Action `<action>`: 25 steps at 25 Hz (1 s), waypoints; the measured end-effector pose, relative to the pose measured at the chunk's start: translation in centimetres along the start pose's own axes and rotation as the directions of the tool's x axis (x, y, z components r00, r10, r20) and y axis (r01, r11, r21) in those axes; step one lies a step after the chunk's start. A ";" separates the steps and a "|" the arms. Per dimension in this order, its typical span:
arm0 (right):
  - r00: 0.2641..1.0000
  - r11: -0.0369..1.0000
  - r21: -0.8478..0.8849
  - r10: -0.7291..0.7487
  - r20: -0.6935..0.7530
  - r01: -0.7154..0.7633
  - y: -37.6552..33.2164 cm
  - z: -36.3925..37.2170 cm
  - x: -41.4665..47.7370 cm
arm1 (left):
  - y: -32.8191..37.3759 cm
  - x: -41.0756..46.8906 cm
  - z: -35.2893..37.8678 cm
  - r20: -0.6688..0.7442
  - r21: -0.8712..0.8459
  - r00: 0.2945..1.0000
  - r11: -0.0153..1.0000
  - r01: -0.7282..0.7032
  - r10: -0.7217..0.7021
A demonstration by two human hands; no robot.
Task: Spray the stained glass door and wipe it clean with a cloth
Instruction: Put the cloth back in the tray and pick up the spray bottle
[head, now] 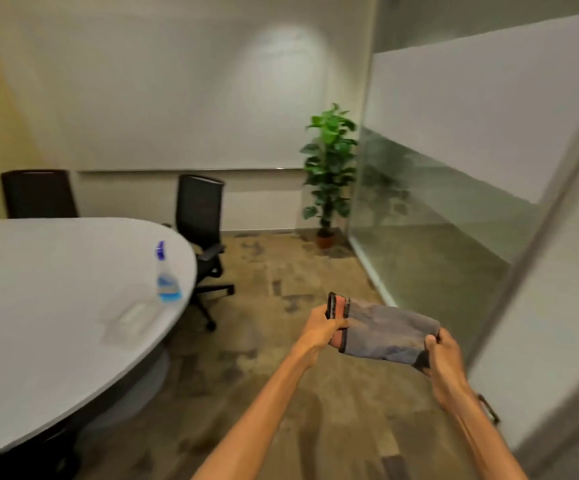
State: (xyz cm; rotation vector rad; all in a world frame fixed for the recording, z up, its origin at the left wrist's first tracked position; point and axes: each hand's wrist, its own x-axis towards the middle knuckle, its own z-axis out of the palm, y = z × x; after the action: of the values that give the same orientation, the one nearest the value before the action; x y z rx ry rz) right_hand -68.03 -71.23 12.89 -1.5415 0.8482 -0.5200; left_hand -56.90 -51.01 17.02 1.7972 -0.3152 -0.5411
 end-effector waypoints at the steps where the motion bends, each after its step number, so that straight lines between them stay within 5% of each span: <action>1: 0.998 1.000 -0.005 0.008 0.054 -0.007 -0.2 4.2 0.2 | -1.1 0.3 -3.7 -0.048 -0.005 0.999 1.000 0.020 -0.020; 12: 0.916 0.996 -0.030 0.088 0.391 -0.083 -3.7 40.3 -4.5 | -9.4 1.8 -34.7 -0.429 -0.075 0.897 0.993 0.088 -0.112; 25: 0.771 0.972 -0.229 0.179 0.612 -0.044 -3.0 63.7 -3.2 | -19.2 10.9 -52.7 -0.665 -0.025 0.717 0.966 0.258 -0.209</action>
State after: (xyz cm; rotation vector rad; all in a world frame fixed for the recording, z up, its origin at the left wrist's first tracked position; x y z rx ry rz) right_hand -21.80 -27.69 6.13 -1.6870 0.4642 0.1947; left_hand -21.74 -6.88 8.07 1.9854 0.4052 -0.0243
